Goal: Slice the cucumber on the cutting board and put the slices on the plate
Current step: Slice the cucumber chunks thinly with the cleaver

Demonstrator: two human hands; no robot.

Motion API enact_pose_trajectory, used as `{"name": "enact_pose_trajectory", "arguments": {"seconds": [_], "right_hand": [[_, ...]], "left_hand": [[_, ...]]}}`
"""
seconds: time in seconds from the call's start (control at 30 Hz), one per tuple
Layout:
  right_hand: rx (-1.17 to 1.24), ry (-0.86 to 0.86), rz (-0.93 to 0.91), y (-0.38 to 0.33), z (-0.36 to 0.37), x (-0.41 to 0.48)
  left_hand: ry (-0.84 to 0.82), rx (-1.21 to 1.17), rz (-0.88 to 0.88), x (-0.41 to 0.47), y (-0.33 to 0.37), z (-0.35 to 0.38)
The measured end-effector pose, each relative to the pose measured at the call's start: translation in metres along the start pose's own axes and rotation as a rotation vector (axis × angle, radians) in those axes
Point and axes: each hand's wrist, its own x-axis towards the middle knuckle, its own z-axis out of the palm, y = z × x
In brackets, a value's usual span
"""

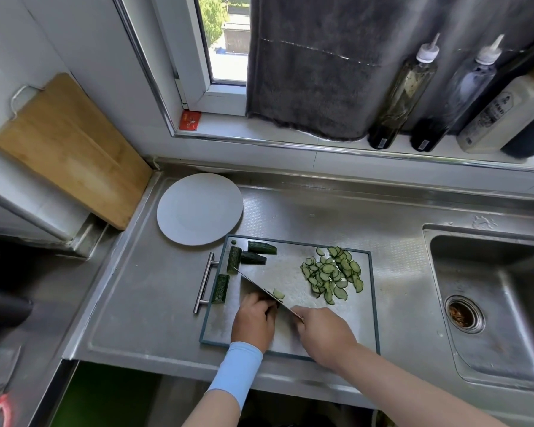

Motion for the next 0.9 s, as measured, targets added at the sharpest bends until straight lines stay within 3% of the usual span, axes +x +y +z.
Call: {"name": "enact_pose_trajectory", "arguments": {"seconds": [0.53,0.9], "right_hand": [[-0.039,0.008,-0.003,0.022,-0.004,-0.035],[-0.006,-0.013,0.033,0.006,0.007,-0.001]], "left_hand": [[-0.008,-0.009,-0.009,0.001,0.007,-0.008],[0.016,-0.031,-0.015,0.000,0.000,0.001]]}}
